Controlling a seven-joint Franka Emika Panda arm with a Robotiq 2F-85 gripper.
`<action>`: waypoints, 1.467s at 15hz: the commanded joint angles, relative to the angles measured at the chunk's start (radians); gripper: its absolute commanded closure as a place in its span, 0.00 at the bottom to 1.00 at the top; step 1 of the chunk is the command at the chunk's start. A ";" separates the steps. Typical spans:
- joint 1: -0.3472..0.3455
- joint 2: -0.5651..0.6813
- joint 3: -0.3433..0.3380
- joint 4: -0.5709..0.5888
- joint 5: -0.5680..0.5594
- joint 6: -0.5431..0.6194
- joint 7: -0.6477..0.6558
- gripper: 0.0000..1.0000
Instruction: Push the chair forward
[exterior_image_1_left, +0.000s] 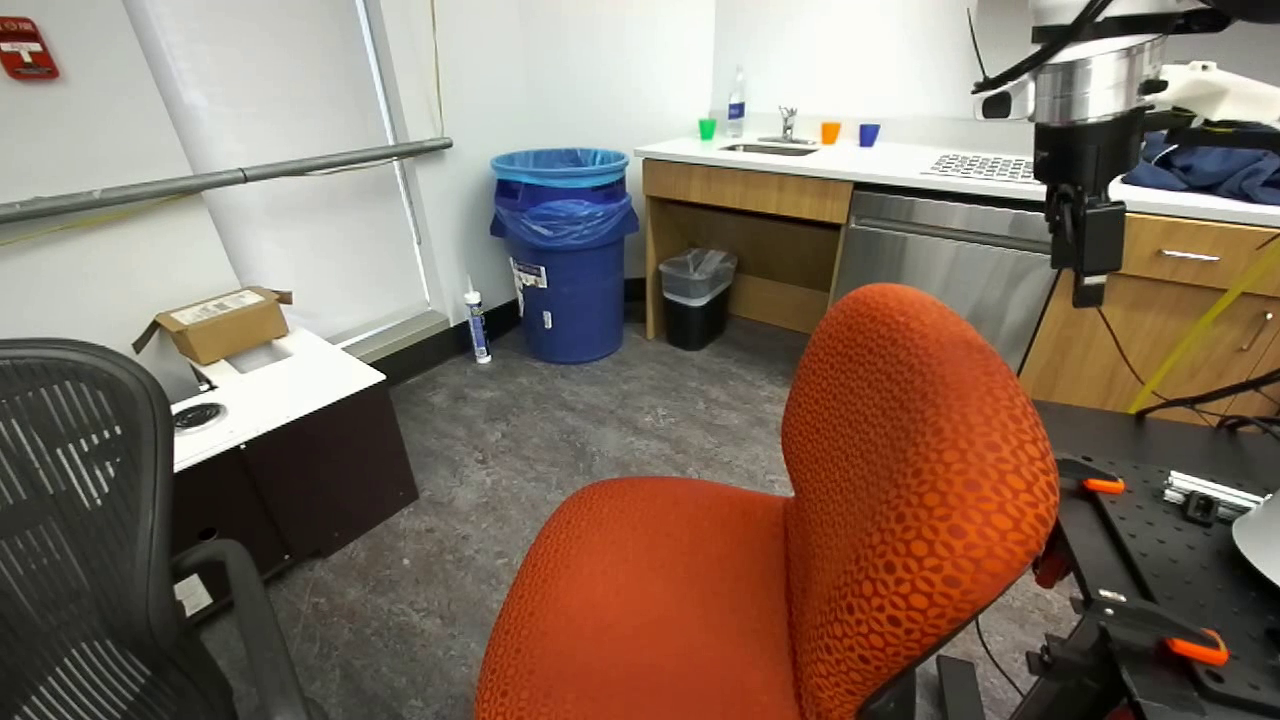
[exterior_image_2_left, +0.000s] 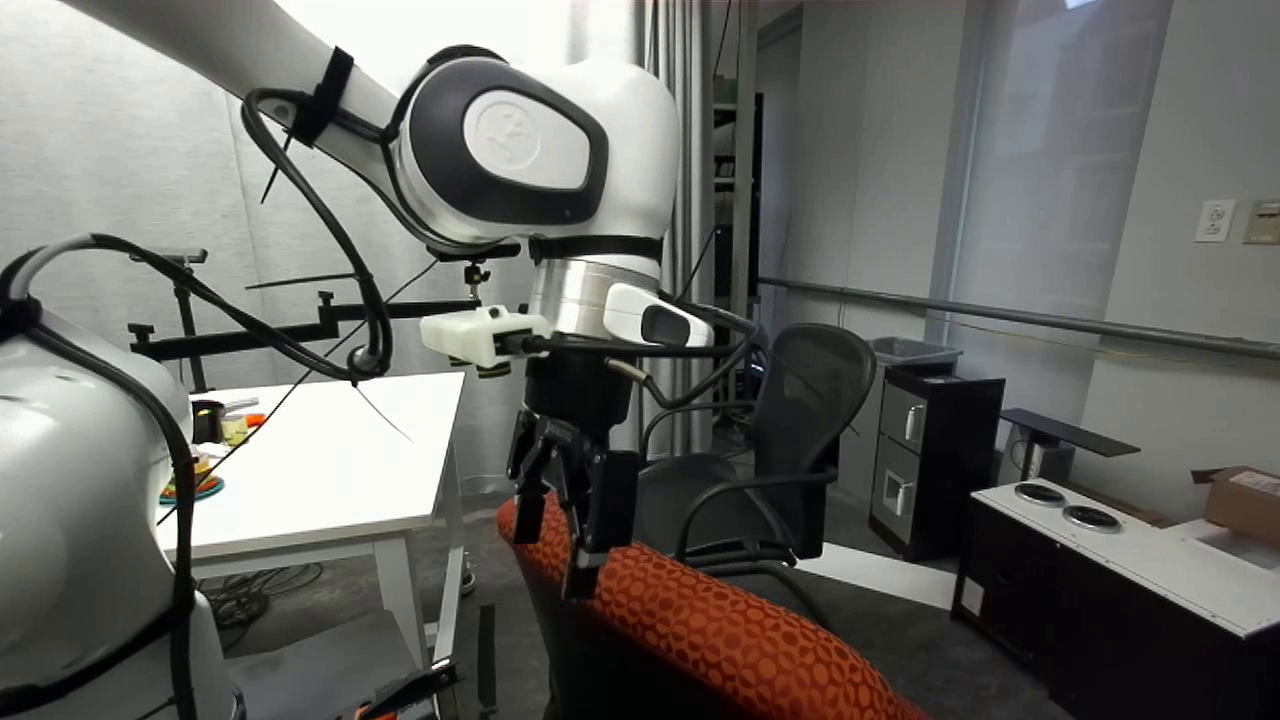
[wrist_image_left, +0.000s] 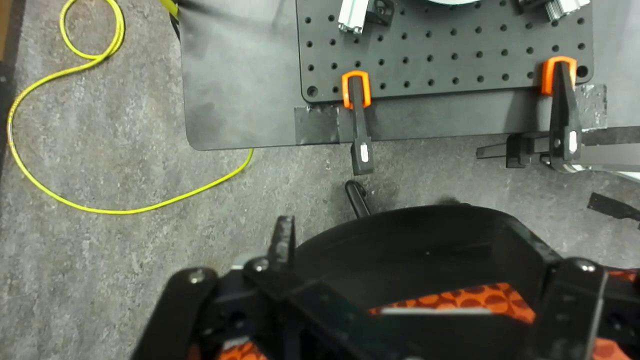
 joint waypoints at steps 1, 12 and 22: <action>-0.031 0.073 -0.008 0.001 -0.051 0.020 0.003 0.00; -0.046 0.372 -0.051 -0.001 -0.113 0.172 -0.027 0.00; -0.024 0.632 -0.035 0.029 -0.118 0.451 -0.110 0.00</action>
